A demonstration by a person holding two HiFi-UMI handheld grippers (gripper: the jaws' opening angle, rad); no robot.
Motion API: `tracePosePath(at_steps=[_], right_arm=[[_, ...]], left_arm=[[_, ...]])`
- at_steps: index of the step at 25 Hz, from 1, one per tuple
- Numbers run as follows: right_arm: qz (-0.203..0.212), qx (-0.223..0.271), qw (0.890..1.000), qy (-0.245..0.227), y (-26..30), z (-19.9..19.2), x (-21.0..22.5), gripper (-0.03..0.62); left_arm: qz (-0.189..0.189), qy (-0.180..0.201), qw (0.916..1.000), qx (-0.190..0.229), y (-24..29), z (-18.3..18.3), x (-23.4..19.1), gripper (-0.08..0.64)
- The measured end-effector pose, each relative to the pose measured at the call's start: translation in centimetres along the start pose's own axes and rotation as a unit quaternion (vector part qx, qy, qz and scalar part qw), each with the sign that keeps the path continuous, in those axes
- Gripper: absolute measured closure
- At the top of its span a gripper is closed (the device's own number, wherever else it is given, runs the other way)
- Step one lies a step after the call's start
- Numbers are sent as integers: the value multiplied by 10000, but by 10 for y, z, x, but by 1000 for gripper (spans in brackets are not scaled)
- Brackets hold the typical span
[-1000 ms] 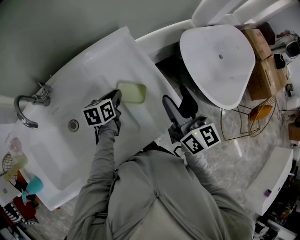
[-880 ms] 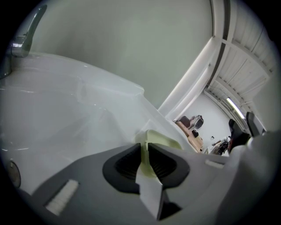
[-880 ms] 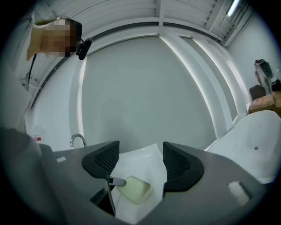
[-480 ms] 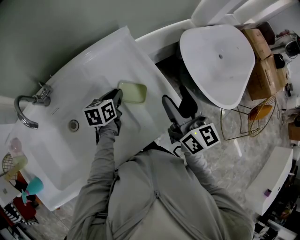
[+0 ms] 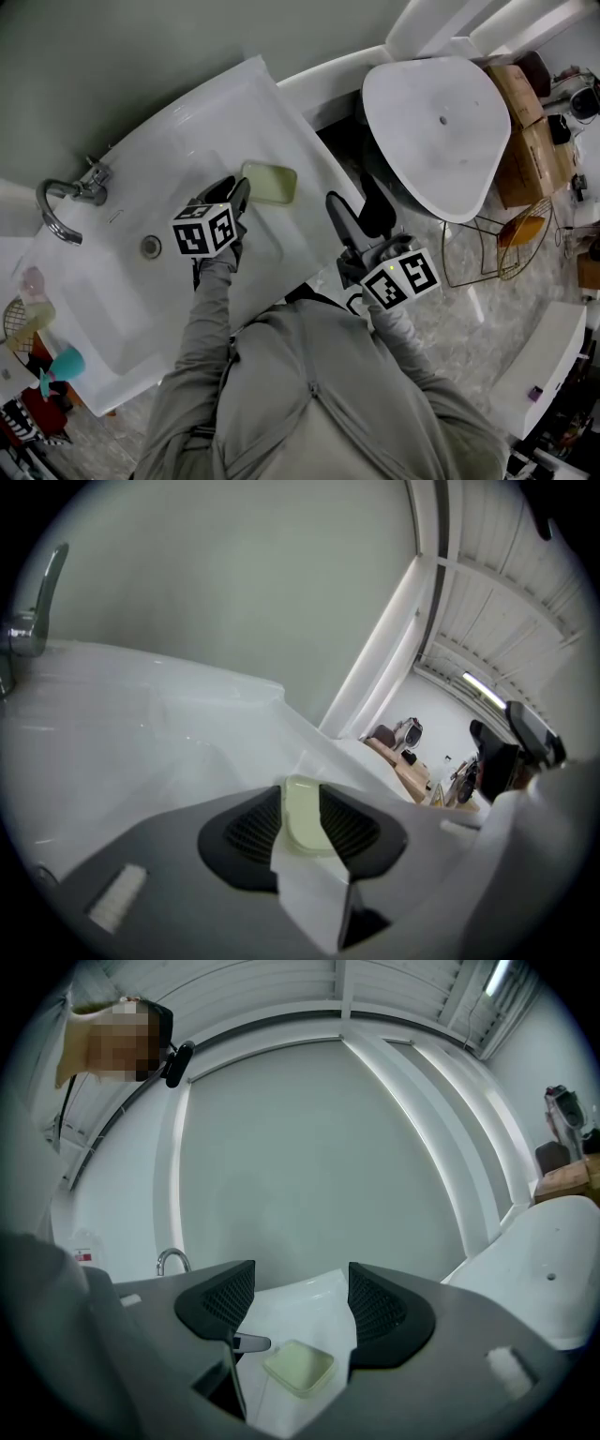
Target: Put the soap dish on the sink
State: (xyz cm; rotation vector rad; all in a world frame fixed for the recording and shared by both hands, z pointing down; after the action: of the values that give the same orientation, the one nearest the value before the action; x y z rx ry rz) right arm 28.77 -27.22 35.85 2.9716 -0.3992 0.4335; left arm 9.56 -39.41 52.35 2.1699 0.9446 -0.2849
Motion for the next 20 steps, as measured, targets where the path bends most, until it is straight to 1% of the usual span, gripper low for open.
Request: tracePosePath(at_steps=[3,9,12,15,20], right_arm=[[118,5,9999,-10,2,-1,-8,290],[430,19,9991,-44,10,-1,-34,290],[608,34,9981,-74,16,-1,-50,290],[769,56,9970,-101,20,-1,-66,290],[996,78,9949,-141,24,-4,-97,290]], left_arm=[[135,261,9995,120,-20,6,4,425],[386,679,9942,738,-75,22,7,425],[598,802,9896,1034,-108,25,4,426],[832,907,9854,1173,-141,22,0,426],[1107,962,9766,1572,-196,15,-7,426]])
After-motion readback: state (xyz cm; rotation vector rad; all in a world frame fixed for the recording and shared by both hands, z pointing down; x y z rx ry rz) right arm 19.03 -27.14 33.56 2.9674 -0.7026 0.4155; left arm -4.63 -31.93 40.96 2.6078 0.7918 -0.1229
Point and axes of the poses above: the fingertips, and each gripper's own axes: y forward along the fingers, x to its right, z out of its top, the point moved 4 cm from there along -y, backward along the fingers, and after that the axes turned 4 degrees about -x, right-handed, at the moved point
